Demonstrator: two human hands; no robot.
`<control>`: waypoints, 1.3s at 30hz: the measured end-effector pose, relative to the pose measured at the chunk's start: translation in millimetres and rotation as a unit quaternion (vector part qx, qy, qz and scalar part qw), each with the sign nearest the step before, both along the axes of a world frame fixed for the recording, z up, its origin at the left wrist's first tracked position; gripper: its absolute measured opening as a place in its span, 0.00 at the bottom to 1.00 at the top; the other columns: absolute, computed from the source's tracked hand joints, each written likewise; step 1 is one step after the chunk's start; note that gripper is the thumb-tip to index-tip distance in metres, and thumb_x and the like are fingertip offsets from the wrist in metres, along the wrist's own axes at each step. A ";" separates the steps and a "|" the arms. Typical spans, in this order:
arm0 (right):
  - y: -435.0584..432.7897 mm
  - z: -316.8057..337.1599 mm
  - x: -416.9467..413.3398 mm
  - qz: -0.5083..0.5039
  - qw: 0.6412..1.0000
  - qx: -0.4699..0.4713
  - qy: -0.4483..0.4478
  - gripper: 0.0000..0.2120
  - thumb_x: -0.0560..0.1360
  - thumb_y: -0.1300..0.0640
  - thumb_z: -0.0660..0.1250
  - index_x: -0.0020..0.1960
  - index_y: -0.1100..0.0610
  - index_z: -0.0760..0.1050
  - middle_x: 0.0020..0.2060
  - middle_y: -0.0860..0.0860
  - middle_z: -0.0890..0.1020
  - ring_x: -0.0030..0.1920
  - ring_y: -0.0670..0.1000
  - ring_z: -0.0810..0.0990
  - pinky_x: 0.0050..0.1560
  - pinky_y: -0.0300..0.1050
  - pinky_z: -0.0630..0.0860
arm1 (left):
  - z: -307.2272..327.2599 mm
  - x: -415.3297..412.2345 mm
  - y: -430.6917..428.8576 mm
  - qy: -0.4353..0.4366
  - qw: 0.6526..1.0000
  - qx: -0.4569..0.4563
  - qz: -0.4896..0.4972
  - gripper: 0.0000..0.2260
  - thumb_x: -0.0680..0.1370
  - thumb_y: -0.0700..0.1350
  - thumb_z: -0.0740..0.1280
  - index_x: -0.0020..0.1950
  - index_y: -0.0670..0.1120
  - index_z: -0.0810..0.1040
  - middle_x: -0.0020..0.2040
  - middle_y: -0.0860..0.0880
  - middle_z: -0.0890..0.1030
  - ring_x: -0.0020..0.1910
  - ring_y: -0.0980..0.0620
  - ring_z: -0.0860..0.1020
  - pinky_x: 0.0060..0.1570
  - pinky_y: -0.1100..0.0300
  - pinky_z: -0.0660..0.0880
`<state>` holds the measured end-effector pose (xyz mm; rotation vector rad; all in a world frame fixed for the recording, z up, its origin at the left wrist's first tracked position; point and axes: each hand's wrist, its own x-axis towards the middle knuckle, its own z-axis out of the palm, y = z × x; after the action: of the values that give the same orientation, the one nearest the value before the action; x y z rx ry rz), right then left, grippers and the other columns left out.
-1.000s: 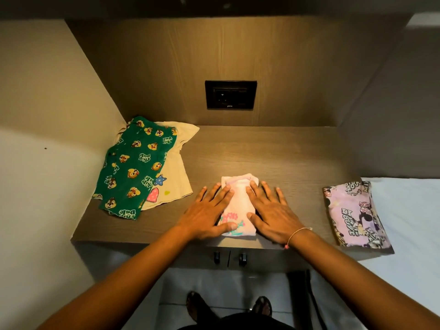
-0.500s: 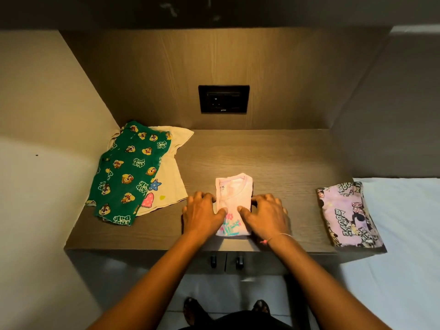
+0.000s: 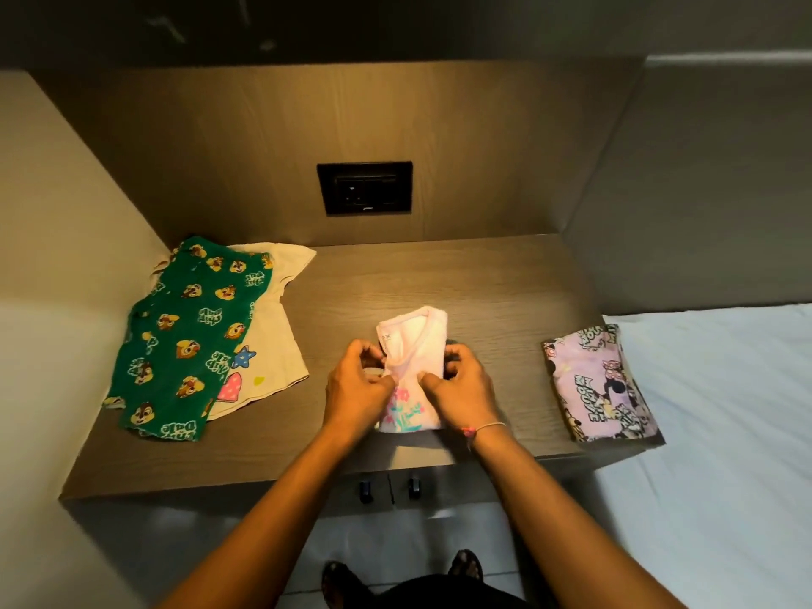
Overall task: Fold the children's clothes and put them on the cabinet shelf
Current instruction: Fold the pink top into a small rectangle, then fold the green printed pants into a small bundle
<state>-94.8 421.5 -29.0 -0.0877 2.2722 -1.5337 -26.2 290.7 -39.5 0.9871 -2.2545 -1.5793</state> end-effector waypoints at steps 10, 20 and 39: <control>168.2 48.0 -66.9 -0.053 0.993 0.036 0.103 0.20 0.72 0.63 0.74 0.59 0.50 0.71 0.53 0.51 0.81 0.51 0.54 0.82 0.48 0.52 0.82 | 23.1 -87.6 143.5 0.124 0.973 0.055 -0.188 0.24 0.68 0.32 0.73 0.57 0.55 0.75 0.50 0.53 0.77 0.45 0.47 0.80 0.43 0.48 0.81; 235.8 11.2 -98.6 0.040 0.929 0.342 0.138 0.38 0.73 0.43 0.70 0.76 0.53 0.58 0.73 0.56 0.67 0.70 0.60 0.69 0.65 0.60 0.71 | -20.1 -106.9 170.8 -0.034 0.860 -0.377 -0.344 0.33 0.73 0.68 0.60 0.74 0.53 0.66 0.76 0.45 0.61 0.74 0.42 0.56 0.67 0.44 0.59; 133.4 17.1 -78.6 0.196 0.908 0.251 0.273 0.29 0.81 0.41 0.51 0.77 0.45 0.42 0.78 0.46 0.51 0.78 0.48 0.45 0.77 0.52 0.44 | -17.7 -16.5 29.0 -0.023 0.910 -0.354 -0.214 0.28 0.80 0.64 0.50 0.79 0.58 0.50 0.80 0.50 0.44 0.78 0.50 0.39 0.74 0.46 0.38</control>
<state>-173.4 554.9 -11.9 -0.8632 2.7706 -0.7411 -42.7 319.8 -57.2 0.3441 -2.8677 -0.6933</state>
